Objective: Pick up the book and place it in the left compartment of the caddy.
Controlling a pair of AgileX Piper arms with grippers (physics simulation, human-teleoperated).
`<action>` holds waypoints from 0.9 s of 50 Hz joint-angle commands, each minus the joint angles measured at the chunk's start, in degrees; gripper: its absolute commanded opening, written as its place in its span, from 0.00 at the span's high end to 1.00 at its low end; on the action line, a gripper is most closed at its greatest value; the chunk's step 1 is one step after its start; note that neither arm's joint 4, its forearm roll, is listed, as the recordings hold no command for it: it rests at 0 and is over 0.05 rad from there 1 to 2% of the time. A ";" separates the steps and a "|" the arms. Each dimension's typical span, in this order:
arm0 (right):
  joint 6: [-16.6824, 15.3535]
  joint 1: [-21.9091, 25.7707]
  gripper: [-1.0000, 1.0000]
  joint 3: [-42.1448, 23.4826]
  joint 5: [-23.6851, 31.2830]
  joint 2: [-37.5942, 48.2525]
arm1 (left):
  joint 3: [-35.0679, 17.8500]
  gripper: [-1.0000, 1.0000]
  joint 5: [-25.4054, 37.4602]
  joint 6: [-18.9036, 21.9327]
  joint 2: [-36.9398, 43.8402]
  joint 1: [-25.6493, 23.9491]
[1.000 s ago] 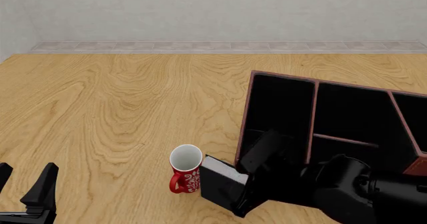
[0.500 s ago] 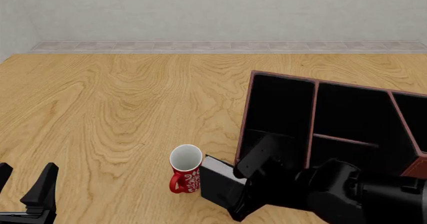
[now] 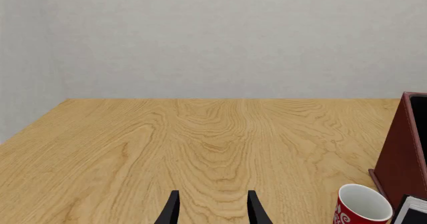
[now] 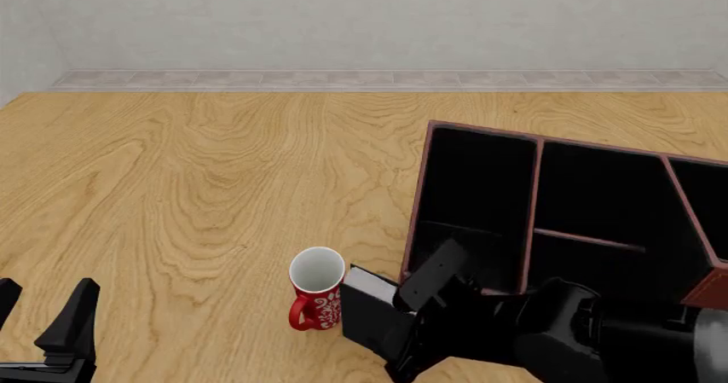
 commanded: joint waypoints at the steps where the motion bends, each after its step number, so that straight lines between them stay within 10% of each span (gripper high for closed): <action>1: 0.52 0.36 0.00 0.20 -0.70 1.17 | 0.00 0.00 0.00 0.00 0.00 0.00; 9: -1.61 -0.50 0.00 0.29 -0.39 -0.81 | 0.00 0.00 0.00 0.00 0.00 0.00; 10: -2.70 -1.15 1.00 0.55 -0.52 -1.64 | 0.00 0.00 0.00 0.00 0.00 0.00; 45: -3.22 4.65 1.00 -4.06 6.97 -9.18 | 0.00 0.00 0.00 0.00 0.00 0.00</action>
